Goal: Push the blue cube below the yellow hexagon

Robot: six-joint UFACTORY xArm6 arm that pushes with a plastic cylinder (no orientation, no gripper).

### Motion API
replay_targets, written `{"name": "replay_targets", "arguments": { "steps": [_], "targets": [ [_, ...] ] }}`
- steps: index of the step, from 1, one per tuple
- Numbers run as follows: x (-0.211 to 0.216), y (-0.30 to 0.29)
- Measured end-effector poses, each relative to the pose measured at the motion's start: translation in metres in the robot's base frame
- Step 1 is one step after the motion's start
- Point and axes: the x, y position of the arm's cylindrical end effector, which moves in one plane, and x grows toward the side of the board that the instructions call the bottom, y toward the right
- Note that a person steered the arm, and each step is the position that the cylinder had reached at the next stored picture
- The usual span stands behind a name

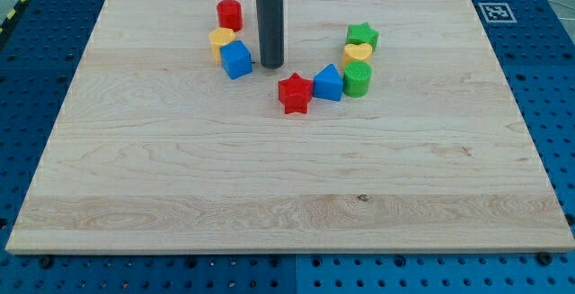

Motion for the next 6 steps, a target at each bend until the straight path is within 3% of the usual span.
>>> {"name": "replay_targets", "arguments": {
  "steps": [5, 6],
  "targets": [
    [0.022, -0.009],
    [0.001, -0.010]
  ]
}}
